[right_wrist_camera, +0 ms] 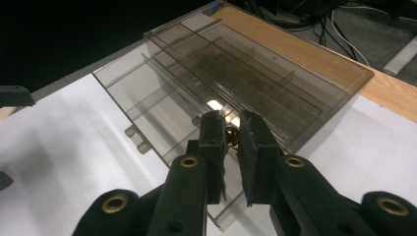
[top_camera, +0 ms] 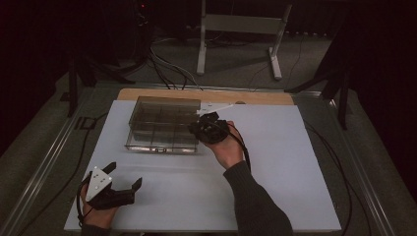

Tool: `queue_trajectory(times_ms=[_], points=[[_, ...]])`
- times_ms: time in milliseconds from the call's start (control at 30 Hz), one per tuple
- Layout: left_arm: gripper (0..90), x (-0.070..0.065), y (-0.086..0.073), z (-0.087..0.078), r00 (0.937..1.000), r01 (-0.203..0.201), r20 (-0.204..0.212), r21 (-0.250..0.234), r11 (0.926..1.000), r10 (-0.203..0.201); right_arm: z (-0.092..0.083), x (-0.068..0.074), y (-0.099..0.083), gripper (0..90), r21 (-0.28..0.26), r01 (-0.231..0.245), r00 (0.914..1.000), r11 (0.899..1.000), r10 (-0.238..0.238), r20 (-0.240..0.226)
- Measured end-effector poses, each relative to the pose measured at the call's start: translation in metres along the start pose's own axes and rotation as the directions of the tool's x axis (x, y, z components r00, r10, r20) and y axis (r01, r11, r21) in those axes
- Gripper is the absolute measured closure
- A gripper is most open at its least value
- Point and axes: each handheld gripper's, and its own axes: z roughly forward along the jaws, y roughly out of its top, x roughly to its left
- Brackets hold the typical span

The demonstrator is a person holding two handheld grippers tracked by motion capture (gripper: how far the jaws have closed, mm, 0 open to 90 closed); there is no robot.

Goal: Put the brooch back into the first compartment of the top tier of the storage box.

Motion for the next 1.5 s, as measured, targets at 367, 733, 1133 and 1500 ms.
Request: queue_trajectory(times_ms=[367,733,1133,1500], points=[[0.3,0.0,0.0,0.0,1.0,0.0,0.001,0.0,1.0,0.0,0.009,0.011,0.009,81.3,-0.007,0.018,0.9997,1.0,-0.018,-0.016],[0.3,0.0,0.0,0.0,1.0,-0.001,0.002,-0.001,1.0,0.001,0.018,0.021,0.018,81.3,-0.013,0.033,0.999,0.999,-0.034,-0.029],[0.3,-0.001,0.0,0.001,1.0,-0.004,0.006,0.0,1.0,0.004,0.033,0.031,0.024,81.3,-0.006,0.044,0.9979,0.999,-0.044,-0.047],[0.3,-0.001,0.0,0.002,0.9999,-0.007,0.008,0.003,1.0,0.007,0.048,0.041,0.029,81.3,-0.006,0.056,0.9965,0.998,-0.056,-0.062]])
